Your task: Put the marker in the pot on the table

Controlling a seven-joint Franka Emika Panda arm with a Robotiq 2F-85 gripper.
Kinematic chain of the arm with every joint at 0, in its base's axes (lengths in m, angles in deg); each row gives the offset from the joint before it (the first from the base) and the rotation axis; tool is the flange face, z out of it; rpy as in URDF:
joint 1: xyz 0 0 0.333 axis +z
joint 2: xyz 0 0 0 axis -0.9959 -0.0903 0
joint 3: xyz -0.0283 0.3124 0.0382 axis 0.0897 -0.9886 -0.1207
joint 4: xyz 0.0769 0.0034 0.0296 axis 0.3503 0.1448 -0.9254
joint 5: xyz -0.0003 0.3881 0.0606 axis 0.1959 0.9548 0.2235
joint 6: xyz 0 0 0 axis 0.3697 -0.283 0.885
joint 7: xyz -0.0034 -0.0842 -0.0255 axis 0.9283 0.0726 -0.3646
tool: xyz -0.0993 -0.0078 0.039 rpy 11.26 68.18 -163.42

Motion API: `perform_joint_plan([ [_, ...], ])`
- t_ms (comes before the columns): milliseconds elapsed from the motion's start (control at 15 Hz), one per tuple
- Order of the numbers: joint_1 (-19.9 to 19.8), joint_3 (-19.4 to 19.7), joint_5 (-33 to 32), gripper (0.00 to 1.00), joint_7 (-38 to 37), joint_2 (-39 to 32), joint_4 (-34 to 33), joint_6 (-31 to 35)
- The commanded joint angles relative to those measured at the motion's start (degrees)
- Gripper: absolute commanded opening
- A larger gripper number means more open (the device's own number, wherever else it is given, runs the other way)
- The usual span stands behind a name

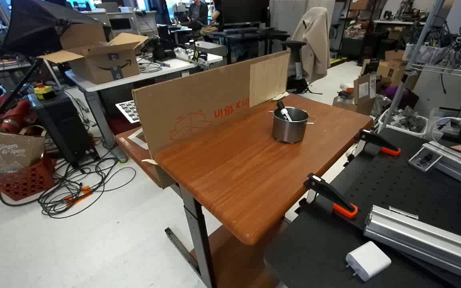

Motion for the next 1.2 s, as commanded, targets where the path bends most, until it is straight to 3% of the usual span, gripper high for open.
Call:
perform_joint_plan([
  [0, -0.2, -0.2, 0.2, 1.00, 0.1, -0.1, -0.2, -0.1],
  [667, 0.0, -0.4, 0.5, 1.00, -0.2, -0.7, -0.4, 0.3],
  [1133, 5.3, -4.1, 4.4, 1.00, -3.6, -7.2, 0.3, 10.8],
])
